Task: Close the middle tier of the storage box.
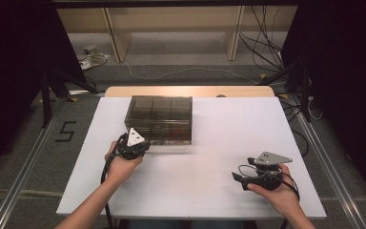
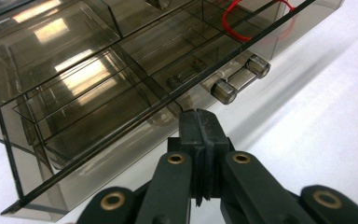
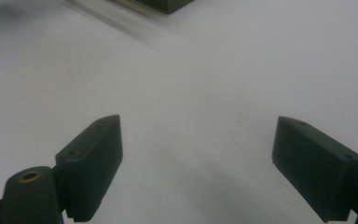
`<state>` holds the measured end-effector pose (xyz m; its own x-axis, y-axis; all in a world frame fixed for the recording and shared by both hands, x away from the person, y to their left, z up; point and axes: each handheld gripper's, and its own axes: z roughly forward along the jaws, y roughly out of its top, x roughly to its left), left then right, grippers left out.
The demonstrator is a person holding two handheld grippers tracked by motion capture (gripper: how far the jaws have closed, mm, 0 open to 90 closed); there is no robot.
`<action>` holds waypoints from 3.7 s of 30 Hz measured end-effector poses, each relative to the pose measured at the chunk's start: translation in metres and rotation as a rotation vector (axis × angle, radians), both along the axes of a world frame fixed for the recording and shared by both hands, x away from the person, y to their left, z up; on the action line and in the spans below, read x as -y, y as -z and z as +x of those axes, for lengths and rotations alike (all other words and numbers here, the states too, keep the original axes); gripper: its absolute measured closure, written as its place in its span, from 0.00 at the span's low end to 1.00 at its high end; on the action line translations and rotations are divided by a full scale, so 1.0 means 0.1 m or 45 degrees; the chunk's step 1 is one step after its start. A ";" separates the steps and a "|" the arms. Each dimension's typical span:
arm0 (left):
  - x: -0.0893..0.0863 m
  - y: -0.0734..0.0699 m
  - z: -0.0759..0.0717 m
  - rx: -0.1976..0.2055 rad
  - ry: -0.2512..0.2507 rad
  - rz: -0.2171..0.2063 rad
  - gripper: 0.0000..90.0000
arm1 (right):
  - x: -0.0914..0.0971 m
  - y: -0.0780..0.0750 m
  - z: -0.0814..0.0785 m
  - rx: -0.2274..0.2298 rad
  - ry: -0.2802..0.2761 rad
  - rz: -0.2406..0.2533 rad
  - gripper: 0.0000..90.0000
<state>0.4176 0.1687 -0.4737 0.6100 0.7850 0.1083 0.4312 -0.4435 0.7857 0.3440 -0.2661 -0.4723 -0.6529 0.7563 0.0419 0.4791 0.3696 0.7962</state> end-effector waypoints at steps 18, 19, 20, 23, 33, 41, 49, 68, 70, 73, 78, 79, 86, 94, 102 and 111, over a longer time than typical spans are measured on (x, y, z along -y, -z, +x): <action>-0.02 -0.01 0.03 0.003 -0.011 -0.008 1.00 | 0.00 0.00 0.00 -0.002 0.001 0.002 0.19; -0.02 -0.02 0.03 0.004 -0.013 -0.010 1.00 | 0.00 0.00 0.00 -0.002 0.001 0.002 0.19; -0.02 -0.02 0.03 0.006 -0.010 -0.007 1.00 | 0.00 0.00 0.00 -0.002 0.000 0.001 0.19; -0.01 -0.03 0.04 0.007 -0.008 -0.005 1.00 | 0.00 0.00 0.00 -0.001 0.000 0.003 0.19; 0.00 -0.02 0.05 0.006 -0.007 -0.002 1.00 | 0.00 0.00 0.00 -0.002 0.001 0.003 0.19; 0.00 -0.02 0.07 0.009 -0.012 -0.001 1.00 | 0.00 0.00 0.01 -0.001 0.000 0.002 0.19; 0.01 -0.02 0.08 0.009 -0.020 -0.007 1.00 | 0.00 0.00 0.00 -0.001 0.002 0.004 0.19; 0.01 -0.02 0.11 0.006 -0.024 -0.009 1.00 | 0.00 0.00 0.00 -0.002 0.002 0.003 0.19; 0.01 -0.02 0.11 0.003 -0.026 -0.009 1.00 | 0.00 0.00 0.00 -0.003 0.002 0.003 0.19; 0.00 -0.02 0.12 0.005 -0.032 -0.017 1.00 | 0.00 0.00 0.00 -0.003 0.003 0.004 0.19; -0.01 -0.02 0.13 0.005 -0.031 -0.013 1.00 | 0.00 0.00 0.00 -0.002 0.002 0.003 0.19; -0.01 -0.03 0.13 0.005 -0.031 -0.012 1.00 | 0.00 0.00 0.00 -0.003 0.000 0.002 0.19; -0.01 -0.03 0.14 0.000 -0.038 -0.015 1.00 | 0.00 0.01 0.00 -0.004 -0.001 0.001 0.19; -0.01 -0.03 0.17 -0.003 -0.041 -0.019 1.00 | 0.00 0.01 0.00 -0.003 -0.002 0.000 0.19; -0.02 -0.04 0.19 -0.002 -0.043 -0.017 1.00 | 0.00 0.00 0.00 -0.004 -0.002 -0.001 0.19; -0.02 -0.04 0.21 -0.003 -0.047 -0.015 1.00 | 0.00 0.01 0.00 -0.005 -0.002 0.000 0.19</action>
<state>0.4385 0.1707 -0.4698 0.5808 0.8081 0.0977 0.4490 -0.4182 0.7897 0.3442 -0.2656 -0.4728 -0.6538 0.7553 0.0449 0.4819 0.3700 0.7943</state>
